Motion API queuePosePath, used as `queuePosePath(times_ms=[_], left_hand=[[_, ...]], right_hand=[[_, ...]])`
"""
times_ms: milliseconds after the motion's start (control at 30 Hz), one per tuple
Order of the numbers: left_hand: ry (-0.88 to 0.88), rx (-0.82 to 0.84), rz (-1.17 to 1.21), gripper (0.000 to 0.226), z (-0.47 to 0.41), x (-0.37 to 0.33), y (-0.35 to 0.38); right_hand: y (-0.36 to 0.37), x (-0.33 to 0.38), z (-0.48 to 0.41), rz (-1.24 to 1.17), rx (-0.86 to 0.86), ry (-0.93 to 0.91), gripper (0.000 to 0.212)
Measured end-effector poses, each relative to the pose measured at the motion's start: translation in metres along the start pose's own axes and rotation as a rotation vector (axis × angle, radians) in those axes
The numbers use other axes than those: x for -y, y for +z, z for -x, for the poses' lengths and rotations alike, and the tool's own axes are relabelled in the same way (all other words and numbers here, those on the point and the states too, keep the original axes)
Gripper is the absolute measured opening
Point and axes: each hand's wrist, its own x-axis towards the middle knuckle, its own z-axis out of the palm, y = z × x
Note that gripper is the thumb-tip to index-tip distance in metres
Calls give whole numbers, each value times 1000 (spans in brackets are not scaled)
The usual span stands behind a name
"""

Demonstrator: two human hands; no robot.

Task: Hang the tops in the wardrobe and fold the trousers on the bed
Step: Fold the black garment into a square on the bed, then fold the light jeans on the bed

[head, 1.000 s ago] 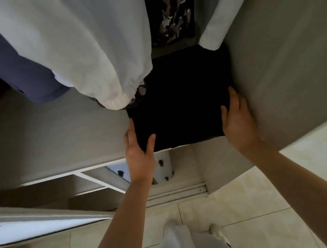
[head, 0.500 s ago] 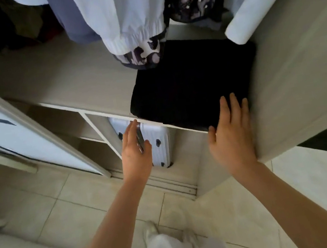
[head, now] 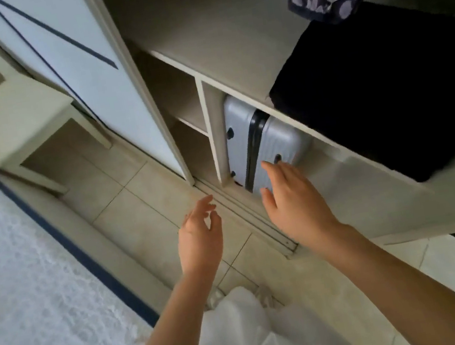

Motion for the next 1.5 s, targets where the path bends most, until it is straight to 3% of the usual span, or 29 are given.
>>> queuePosePath(times_ms=[500,933,1233,1500], left_hand=[[-524,-235,18,28,34,145,-77],[-903,-554,135,23,158,208,-26],[-1181,-657,346,23,240,251,4],[-1389,-753,569,35,280,359,1]], right_hand=[[111,119,-50,72,401,-398,40],[191,144,-9,107,640,-824,40],[240,172,51,199,897,-924,41],[336,222,100,294,1053,-929,36]])
